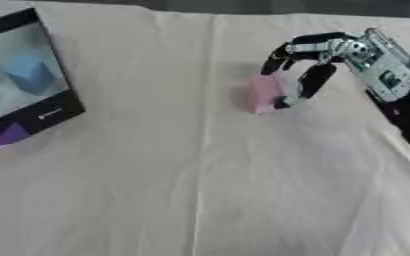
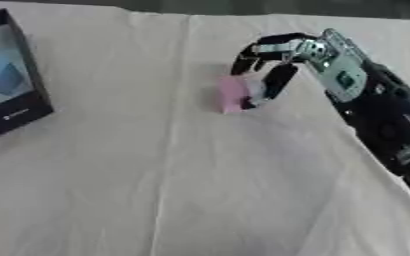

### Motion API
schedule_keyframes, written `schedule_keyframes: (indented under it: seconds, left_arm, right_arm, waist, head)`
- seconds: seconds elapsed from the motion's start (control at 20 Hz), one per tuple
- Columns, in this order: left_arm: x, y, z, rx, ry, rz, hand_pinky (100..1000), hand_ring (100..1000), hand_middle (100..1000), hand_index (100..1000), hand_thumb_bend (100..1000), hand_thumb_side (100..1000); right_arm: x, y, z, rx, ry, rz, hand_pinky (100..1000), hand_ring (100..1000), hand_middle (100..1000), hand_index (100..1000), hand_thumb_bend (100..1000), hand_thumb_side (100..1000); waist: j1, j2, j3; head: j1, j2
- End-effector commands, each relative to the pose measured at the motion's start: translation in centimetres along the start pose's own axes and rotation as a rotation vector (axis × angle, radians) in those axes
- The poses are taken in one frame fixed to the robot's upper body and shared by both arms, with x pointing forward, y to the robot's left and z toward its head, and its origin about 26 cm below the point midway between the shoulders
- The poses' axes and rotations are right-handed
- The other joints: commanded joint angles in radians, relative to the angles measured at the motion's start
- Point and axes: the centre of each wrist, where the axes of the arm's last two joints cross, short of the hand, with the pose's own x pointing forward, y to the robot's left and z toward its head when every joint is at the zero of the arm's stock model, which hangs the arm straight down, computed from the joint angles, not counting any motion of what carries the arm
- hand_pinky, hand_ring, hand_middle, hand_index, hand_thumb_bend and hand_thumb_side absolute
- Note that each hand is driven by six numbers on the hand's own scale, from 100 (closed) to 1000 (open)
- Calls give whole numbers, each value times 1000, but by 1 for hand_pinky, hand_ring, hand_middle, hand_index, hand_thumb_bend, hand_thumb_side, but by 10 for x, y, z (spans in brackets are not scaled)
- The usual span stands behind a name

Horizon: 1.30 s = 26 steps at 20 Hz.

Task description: Pick up the objects with one hand, pass them to the other hand, and then place them into the box on the other side of the table.

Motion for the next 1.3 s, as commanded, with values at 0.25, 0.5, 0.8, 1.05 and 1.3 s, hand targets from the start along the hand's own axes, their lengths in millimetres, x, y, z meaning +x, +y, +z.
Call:
schedule_keyframes:
  seconds: [0.25,0.5,0.8,1.05,1.3]
  left_arm:
    - [9,13,-3,33,-27,-5,871,780,777,710,100,739]
    - [8,13,-3,35,-24,-6,877,781,778,710,100,735]
    - [2,14,-1,35,-4,-13,880,782,779,710,100,732]
    - [-4,19,2,46,11,-26,880,783,779,711,100,716]
    - [-13,25,4,68,35,-43,879,783,780,714,100,697]
  right_arm:
    - [-4,-8,7,-15,-8,-36,852,846,707,716,440,184]
    - [-5,-7,7,-32,-19,-82,824,805,608,608,279,137]
    - [-3,-7,8,-97,-9,-118,789,754,498,490,290,100]
    - [16,-24,19,-234,-39,-130,748,737,477,462,321,100]
    - [50,-38,27,-503,-84,-230,703,733,473,452,293,100]
  waist:
    - [-12,-3,3]
    - [-11,-3,3]
    - [-8,-13,-5]
    - [11,-40,-31]
    - [40,-84,-69]
  head:
    - [9,1]
    - [17,-5]
    - [18,-16]
    - [25,-12]
    - [40,14]
